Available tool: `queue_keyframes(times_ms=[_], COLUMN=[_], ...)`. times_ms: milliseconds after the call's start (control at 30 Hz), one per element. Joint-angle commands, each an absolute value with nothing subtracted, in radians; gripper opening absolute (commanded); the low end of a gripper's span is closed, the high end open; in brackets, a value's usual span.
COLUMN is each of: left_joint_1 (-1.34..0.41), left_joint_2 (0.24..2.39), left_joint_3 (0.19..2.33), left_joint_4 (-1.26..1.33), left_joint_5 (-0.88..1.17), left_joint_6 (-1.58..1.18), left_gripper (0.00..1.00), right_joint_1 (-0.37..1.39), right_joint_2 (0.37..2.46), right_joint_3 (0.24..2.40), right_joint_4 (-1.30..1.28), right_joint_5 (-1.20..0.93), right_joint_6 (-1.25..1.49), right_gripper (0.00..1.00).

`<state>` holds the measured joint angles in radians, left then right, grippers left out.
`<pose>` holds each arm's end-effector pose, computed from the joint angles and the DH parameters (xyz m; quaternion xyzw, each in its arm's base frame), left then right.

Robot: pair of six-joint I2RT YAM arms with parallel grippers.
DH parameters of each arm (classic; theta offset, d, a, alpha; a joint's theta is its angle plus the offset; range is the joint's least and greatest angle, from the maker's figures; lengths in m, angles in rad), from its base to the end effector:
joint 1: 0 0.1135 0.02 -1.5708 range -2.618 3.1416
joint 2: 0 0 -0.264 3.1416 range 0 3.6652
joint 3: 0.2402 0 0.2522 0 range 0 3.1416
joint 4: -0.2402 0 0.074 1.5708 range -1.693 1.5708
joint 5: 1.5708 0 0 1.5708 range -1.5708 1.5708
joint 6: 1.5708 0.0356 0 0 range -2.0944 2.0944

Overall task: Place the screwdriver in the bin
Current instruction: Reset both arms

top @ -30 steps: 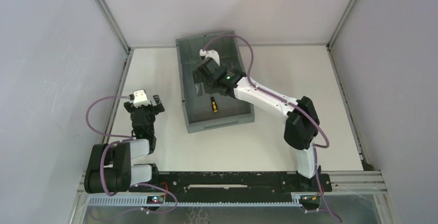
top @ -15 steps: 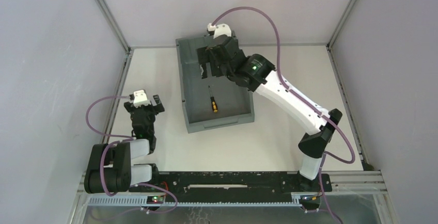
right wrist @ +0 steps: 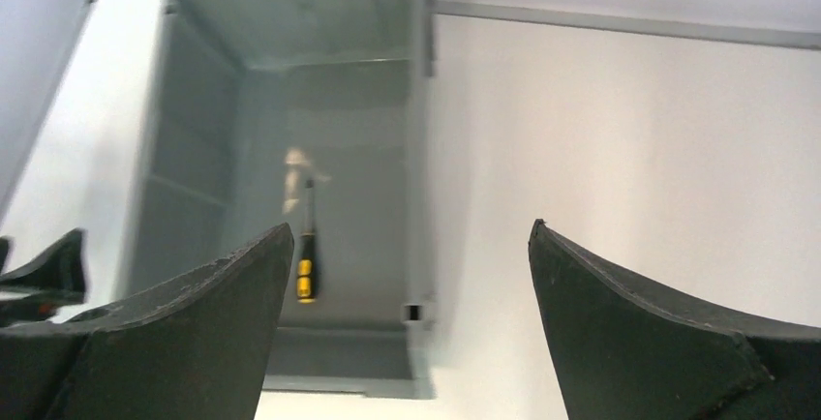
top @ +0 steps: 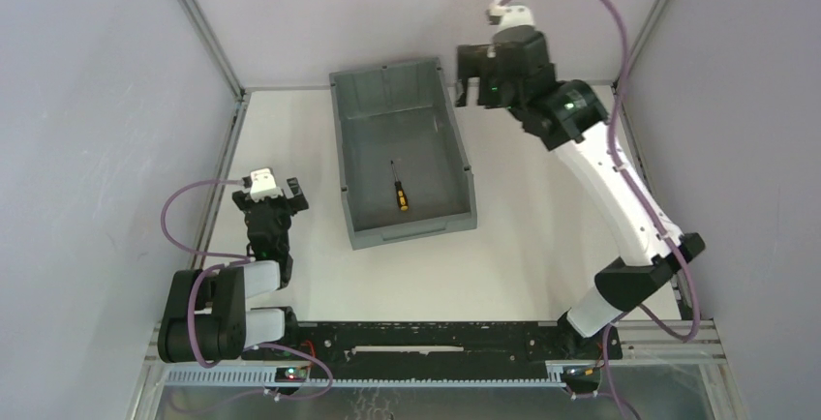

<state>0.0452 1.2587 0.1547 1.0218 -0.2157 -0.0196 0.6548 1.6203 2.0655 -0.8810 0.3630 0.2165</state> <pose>0.2106 0.0172 0.1641 -0.0966 0.7285 0.0878 0.6725 0.2659 0.1882 0.4915 -0.0856 0.8307 0.0851 0.5435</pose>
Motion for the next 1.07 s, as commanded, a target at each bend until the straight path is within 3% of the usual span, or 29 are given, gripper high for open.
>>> queue_keyframes(times_ms=[0,200,433,1033], left_joint_1=[0.041,0.041,0.041,0.04], left_joint_2=[1.256,1.256,1.256,1.256], left_joint_3=[0.197,0.197,0.198,0.198], left_joint_4=[1.042,1.042,1.042,1.042], left_joint_5=[-0.23,-0.231,-0.23,-0.23], left_joint_6=[-0.025,-0.025,-0.025,-0.025], left_gripper=[1.0,1.0,1.0,1.0], right_joint_1=[0.499,0.245,0.041,0.013], right_joint_2=[1.504,1.397,1.355,1.334], right_joint_3=[1.968,1.856,1.811,1.772], right_joint_4=[-0.865,-0.841,-0.851,-0.816], right_joint_5=[0.258,0.114,0.085,0.063], right_joint_6=[0.171,0.13,0.082,0.082], right_gripper=[1.0,0.99,0.99,1.0])
